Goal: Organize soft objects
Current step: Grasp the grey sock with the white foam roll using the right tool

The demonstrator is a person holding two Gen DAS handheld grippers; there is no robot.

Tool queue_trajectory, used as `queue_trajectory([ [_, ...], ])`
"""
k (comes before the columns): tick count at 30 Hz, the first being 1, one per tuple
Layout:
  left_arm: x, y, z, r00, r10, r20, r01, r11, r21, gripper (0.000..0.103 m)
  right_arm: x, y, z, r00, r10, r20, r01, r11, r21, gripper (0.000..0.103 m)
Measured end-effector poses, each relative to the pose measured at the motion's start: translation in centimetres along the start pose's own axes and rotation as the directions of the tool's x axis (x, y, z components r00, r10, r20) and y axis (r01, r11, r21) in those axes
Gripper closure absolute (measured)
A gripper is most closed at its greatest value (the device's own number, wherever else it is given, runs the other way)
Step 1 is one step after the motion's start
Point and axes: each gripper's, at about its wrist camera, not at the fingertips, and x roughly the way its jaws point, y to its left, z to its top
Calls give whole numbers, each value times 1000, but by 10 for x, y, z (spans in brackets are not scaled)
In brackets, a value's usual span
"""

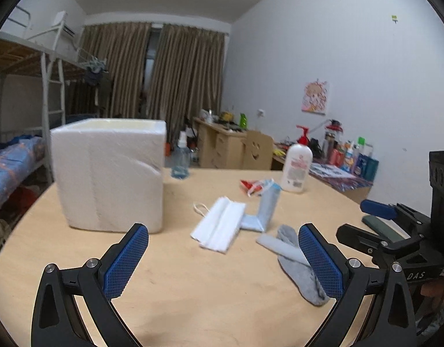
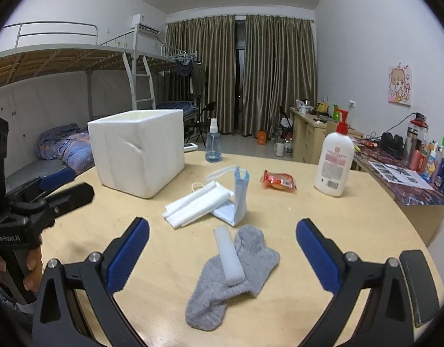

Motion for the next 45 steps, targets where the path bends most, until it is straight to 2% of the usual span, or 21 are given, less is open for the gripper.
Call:
queue_trajectory([
  [6, 16, -12, -11, 997, -57, -43, 58, 998, 14, 0, 11, -5, -11, 999, 3, -45, -3, 1000, -7, 0],
  [14, 27, -23, -16, 995, -68, -79, 72, 996, 54, 0, 22, -15, -19, 996, 29, -80, -29, 1000, 6, 1],
  [17, 31, -23, -18, 994, -47, -97, 52, 997, 58, 0, 31, -19, -20, 991, 60, -119, -58, 998, 20, 20],
  [18, 31, -22, -18, 994, -44, -101, 50, 997, 54, 0, 36, -20, -21, 986, 76, -146, -74, 997, 21, 32],
  [19, 33, -21, -18, 993, -45, -107, 50, 998, 49, 0, 43, -20, -22, 981, 90, -174, -88, 996, 18, 39],
  [24, 36, -21, -17, 993, -46, -113, 51, 998, 44, 0, 65, -11, -27, 962, 74, -262, -94, 993, -65, 54],
  [26, 37, -20, -17, 993, -48, -112, 53, 998, 42, 0, 67, -9, -26, 960, 77, -269, -102, 992, -80, 55],
  [30, 40, -19, -17, 991, -55, -123, 60, 998, 34, 0, 72, -9, -27, 952, 76, -295, -105, 991, -85, 68],
  [33, 40, -19, -18, 990, -58, -127, 63, 998, 32, 0, 73, -7, -28, 951, 76, -300, -110, 989, -97, 73],
  [42, 42, -20, -19, 989, -61, -133, 65, 997, 29, 0, 85, -4, -31, 925, 43, -377, -95, 988, -121, 73],
  [45, 41, -20, -19, 989, -64, -133, 68, 997, 24, 0, 85, -1, -32, 924, 37, -380, -95, 986, -134, 79],
])
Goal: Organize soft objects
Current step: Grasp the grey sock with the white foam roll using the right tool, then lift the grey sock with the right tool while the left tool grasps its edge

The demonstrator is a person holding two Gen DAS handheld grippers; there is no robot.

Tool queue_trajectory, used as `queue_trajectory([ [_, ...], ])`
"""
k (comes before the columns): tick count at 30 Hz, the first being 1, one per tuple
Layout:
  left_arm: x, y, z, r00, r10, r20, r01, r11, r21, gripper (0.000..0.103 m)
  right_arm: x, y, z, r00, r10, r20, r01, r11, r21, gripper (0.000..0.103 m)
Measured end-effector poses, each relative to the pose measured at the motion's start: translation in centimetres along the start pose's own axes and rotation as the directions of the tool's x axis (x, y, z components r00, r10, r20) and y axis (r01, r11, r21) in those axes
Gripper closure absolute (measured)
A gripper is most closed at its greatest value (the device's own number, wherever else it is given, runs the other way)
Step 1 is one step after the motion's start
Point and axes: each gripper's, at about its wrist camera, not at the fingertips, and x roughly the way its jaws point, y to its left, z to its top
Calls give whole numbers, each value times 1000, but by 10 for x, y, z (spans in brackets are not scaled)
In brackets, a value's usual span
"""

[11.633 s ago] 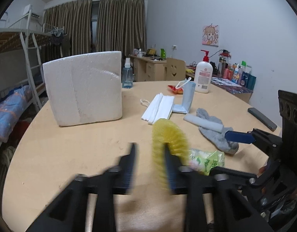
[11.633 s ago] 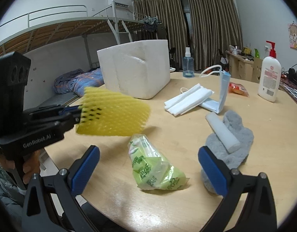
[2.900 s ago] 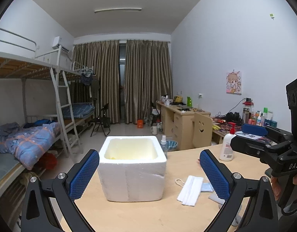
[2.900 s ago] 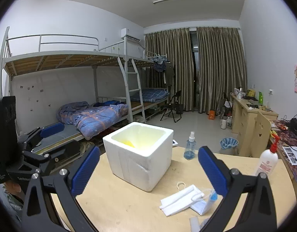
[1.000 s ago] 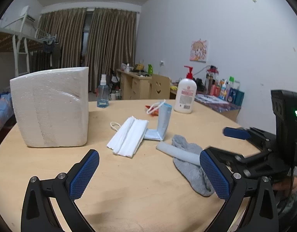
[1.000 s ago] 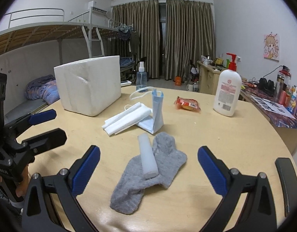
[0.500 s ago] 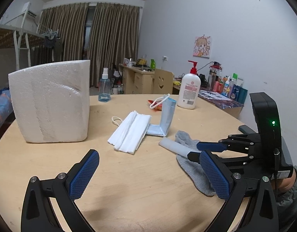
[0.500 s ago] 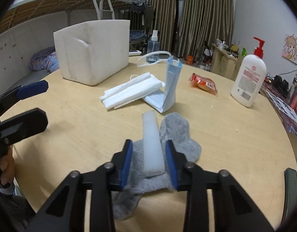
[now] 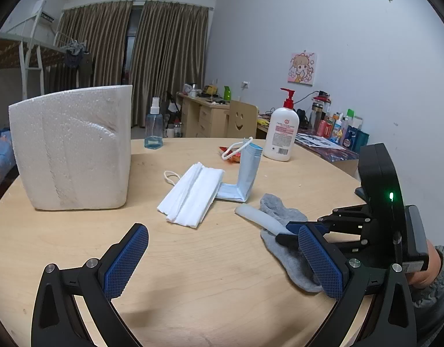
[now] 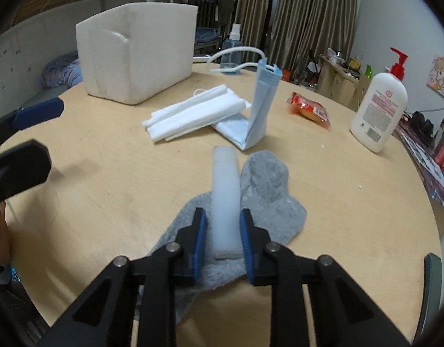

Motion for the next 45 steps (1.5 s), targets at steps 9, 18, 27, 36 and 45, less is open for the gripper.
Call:
queue_trajectory([
  [9, 0, -8, 2, 1000, -24, -4, 24, 1000, 0, 0, -24, -26, -8, 991, 90, 95, -105, 981, 166, 84],
  [18, 3, -35, 0, 996, -87, -34, 88, 996, 33, 0, -56, -47, -20, 967, 149, 208, -204, 939, 276, 85],
  [27, 20, -77, -11, 955, -232, -183, 261, 954, 151, 0, -63, -60, -36, 969, 130, 211, -196, 923, 332, 84],
  [36, 52, -92, -24, 928, -176, -329, 247, 951, 187, 38, -73, -64, -45, 969, 112, 221, -181, 930, 321, 84],
  [45, 60, -96, -33, 909, -168, -380, 262, 942, 209, 67, -73, -69, -45, 970, 104, 219, -171, 933, 315, 65],
])
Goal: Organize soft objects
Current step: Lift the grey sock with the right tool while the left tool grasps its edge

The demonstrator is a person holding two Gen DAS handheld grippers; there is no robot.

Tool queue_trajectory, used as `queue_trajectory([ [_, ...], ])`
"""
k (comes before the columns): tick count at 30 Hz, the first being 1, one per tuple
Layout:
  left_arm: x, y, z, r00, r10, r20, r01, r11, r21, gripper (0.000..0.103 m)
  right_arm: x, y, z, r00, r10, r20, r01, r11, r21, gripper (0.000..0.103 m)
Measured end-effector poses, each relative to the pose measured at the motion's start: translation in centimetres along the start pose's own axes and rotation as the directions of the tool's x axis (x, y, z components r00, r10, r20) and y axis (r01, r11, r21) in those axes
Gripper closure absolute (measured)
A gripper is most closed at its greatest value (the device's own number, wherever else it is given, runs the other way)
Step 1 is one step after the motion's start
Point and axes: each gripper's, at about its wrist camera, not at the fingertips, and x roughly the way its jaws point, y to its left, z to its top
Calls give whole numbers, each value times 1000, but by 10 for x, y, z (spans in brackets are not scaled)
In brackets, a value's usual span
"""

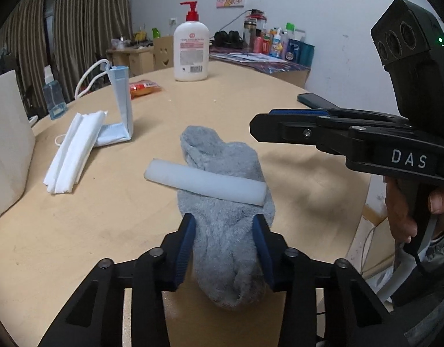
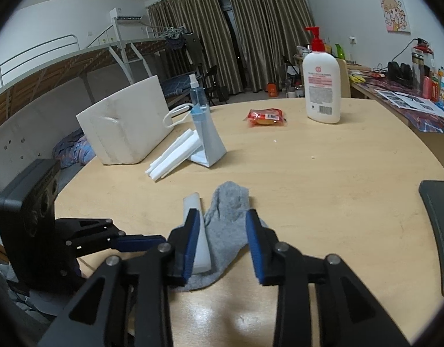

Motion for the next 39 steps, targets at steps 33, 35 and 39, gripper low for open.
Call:
queue_trajectory([
  [33, -16, 15, -13, 1000, -14, 9, 14, 1000, -9, 92, 56, 50, -12, 968, 30, -250, -92, 967, -240, 80],
  [35, -16, 15, -13, 1000, -14, 9, 14, 1000, -10, 92, 56, 49, -12, 968, 38, -247, -98, 967, -235, 83],
  [39, -17, 20, -12, 1000, 5, 12, -5, 1000, -25, 92, 52, 37, -8, 965, 95, -246, -133, 980, -145, 87],
])
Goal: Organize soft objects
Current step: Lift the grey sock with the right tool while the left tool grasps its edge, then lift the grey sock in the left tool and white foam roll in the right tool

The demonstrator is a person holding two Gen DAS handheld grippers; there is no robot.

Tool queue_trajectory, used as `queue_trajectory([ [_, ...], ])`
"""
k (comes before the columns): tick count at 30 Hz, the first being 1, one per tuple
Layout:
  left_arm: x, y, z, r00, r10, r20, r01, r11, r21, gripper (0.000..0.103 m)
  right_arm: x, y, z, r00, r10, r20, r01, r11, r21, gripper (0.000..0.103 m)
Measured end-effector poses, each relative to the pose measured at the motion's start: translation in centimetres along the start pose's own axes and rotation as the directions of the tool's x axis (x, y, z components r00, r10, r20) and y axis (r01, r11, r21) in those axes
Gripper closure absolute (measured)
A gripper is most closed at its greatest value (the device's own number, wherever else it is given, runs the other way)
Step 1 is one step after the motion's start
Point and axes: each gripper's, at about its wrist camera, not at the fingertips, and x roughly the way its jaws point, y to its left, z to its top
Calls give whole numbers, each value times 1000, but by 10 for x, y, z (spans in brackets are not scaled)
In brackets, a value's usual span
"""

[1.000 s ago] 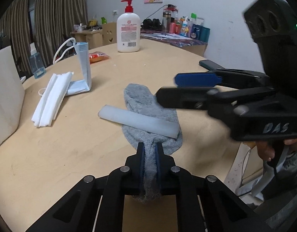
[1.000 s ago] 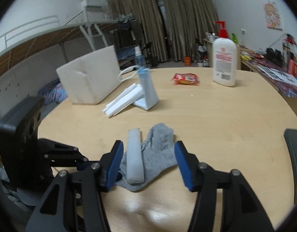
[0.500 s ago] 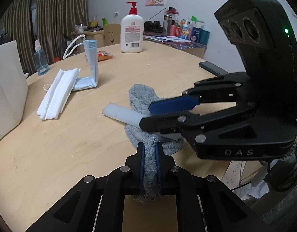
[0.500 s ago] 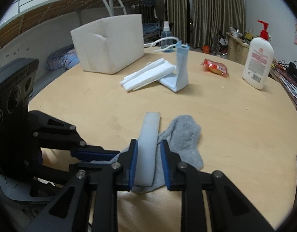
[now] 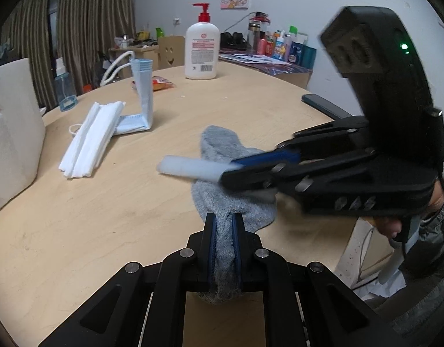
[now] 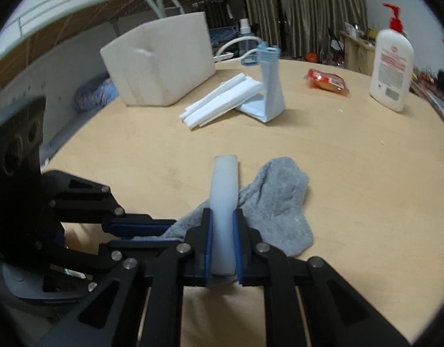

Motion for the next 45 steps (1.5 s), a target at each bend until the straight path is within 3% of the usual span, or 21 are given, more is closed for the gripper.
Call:
queue_trajectory([
  [7, -10, 11, 2, 999, 31, 28, -30, 999, -35, 92, -28, -10, 1, 994, 23, 107, -30, 998, 63, 87],
  [15, -37, 31, 0, 991, 79, 106, -67, 991, -113, 92, -39, -15, 0, 986, 20, 163, -37, 994, 102, 87],
  [26, -72, 49, -12, 950, 222, 221, -175, 961, -212, 92, -35, 7, -8, 944, -215, 249, 192, 975, 114, 87],
  [32, -86, 49, -18, 938, 254, 234, -201, 953, -228, 92, -30, 15, -9, 948, -183, 260, 157, 980, 118, 86],
  [45, -127, 48, -27, 894, 334, 299, -261, 930, -260, 92, -44, 44, 1, 935, -148, 321, 129, 988, 80, 86],
])
